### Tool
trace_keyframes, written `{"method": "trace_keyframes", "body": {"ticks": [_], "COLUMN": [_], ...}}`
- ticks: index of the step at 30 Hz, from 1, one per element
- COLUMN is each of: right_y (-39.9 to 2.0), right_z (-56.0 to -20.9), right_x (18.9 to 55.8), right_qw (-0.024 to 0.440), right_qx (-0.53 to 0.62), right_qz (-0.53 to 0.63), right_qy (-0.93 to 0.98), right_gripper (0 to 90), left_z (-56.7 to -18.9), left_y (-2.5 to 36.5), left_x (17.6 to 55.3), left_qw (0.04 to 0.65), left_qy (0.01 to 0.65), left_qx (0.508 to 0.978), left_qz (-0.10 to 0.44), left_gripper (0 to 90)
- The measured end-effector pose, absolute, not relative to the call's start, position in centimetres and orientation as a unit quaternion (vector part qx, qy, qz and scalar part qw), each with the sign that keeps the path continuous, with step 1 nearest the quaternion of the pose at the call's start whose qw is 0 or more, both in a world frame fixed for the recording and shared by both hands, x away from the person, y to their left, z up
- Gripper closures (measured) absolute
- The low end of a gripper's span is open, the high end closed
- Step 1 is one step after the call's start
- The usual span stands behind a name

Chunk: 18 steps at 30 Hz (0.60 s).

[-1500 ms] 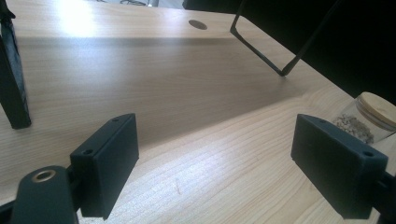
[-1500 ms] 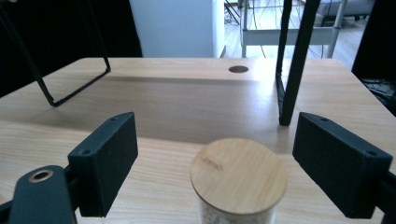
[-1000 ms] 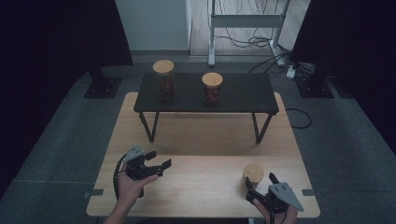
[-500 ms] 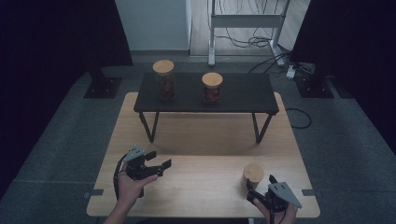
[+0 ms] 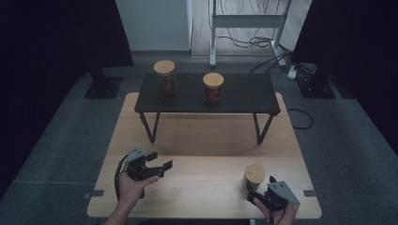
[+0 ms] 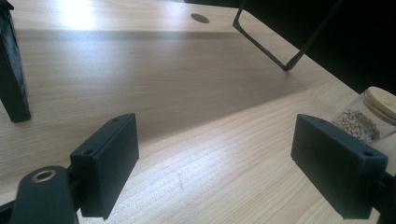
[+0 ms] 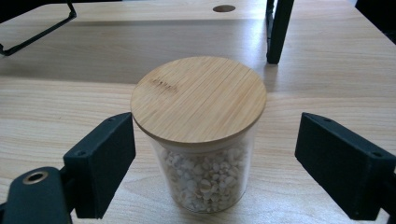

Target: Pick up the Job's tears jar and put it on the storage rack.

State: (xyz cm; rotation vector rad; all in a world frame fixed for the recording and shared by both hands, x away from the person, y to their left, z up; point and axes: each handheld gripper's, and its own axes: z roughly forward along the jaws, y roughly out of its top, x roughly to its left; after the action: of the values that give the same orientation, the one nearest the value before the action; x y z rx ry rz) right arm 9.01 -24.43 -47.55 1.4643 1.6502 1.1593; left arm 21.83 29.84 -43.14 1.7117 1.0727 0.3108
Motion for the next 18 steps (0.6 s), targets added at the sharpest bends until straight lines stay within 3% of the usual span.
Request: {"method": "trace_keyframes", "body": {"ticks": [18], "right_y": [-24.2], "right_z": [-47.9], "right_x": [10.2], "right_qw": [0.304], "right_qx": [0.554], "right_qz": [0.442], "right_qy": [0.636], "right_gripper": [11.6], "left_z": [-43.3], "left_y": [29.8], "left_x": [21.9], "left_qw": [0.52], "left_qy": [0.45], "left_qx": [0.714], "left_qz": [0.129], "left_gripper": [14.9]}}
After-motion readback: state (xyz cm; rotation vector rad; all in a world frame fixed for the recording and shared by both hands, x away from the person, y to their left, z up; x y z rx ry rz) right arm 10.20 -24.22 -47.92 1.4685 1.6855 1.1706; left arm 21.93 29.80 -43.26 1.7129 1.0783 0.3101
